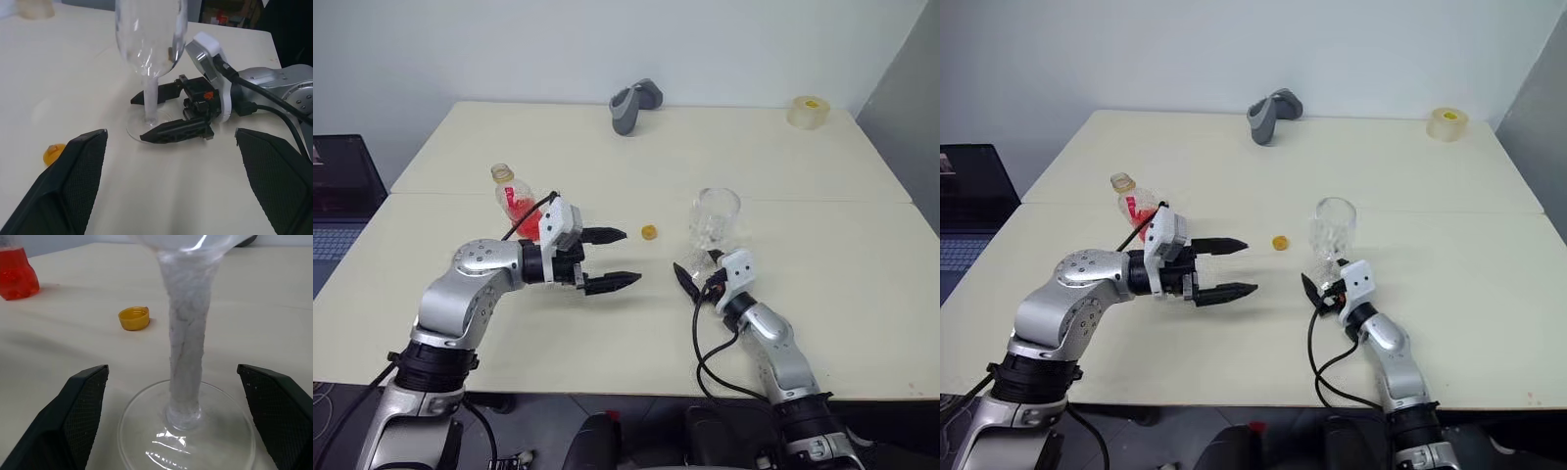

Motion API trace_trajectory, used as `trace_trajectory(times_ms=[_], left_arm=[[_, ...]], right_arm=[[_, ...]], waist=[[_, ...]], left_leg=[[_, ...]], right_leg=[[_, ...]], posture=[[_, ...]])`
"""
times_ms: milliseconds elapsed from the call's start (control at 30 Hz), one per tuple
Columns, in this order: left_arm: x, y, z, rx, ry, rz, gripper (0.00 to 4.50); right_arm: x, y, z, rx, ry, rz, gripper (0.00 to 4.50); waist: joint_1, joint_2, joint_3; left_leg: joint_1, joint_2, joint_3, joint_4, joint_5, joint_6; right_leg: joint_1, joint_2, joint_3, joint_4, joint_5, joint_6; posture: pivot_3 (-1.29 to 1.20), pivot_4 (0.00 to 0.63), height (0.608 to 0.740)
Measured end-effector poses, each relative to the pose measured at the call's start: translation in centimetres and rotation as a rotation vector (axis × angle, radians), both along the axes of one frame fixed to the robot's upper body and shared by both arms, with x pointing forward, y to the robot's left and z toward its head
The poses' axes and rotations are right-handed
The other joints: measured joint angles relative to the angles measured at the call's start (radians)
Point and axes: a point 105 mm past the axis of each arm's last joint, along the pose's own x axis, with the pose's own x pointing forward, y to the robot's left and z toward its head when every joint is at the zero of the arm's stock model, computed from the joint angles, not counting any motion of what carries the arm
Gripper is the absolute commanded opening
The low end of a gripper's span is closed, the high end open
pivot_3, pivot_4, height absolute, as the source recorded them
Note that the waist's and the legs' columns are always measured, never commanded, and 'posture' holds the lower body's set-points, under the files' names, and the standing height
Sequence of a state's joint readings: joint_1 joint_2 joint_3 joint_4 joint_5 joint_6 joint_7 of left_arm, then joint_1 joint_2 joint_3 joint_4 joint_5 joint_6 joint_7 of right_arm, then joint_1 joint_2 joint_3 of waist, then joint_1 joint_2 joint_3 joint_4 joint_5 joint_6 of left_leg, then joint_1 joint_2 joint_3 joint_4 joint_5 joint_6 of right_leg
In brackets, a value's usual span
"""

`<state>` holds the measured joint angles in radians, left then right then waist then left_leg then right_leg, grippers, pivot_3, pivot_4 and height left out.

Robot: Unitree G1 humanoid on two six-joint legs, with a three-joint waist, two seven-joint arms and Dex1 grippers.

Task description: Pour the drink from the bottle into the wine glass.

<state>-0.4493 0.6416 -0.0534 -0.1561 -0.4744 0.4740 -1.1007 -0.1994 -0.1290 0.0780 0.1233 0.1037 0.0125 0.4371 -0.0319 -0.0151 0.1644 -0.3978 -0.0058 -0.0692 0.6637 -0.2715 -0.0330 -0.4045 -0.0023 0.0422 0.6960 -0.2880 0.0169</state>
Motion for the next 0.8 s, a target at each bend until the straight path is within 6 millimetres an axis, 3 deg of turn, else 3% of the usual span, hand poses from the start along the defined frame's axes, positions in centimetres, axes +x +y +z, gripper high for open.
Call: trace_trajectory(times_ms=[300, 800], left_arm=[[-0.4, 0.3, 0.1, -0.01, -0.046, 0.046, 4.5], [-0.6, 0.6, -0.1, -0.086, -0.056, 0.162, 4.5]], right_arm=[[-1.8, -2.2, -0.1, -0.093, 0.061, 0.091, 4.48], [-7.0, -2.1, 2.4, -0.152, 0.141, 0.345, 4.48]], waist=[[0.0, 0.0, 0.0], [0.003, 0.0, 0.0]], left_leg=[[0.0, 0.0, 0.0, 0.0, 0.0, 0.0], [0.0, 0.0, -0.001, 0.0, 0.0, 0.0]], right_leg=[[0.0, 0.0, 0.0, 0.0, 0.0, 0.0], [0.001, 0.0, -0.001, -0.001, 0.0, 0.0]], posture=[[0.0, 0.15, 0.74], [0.0, 0.15, 0.74]])
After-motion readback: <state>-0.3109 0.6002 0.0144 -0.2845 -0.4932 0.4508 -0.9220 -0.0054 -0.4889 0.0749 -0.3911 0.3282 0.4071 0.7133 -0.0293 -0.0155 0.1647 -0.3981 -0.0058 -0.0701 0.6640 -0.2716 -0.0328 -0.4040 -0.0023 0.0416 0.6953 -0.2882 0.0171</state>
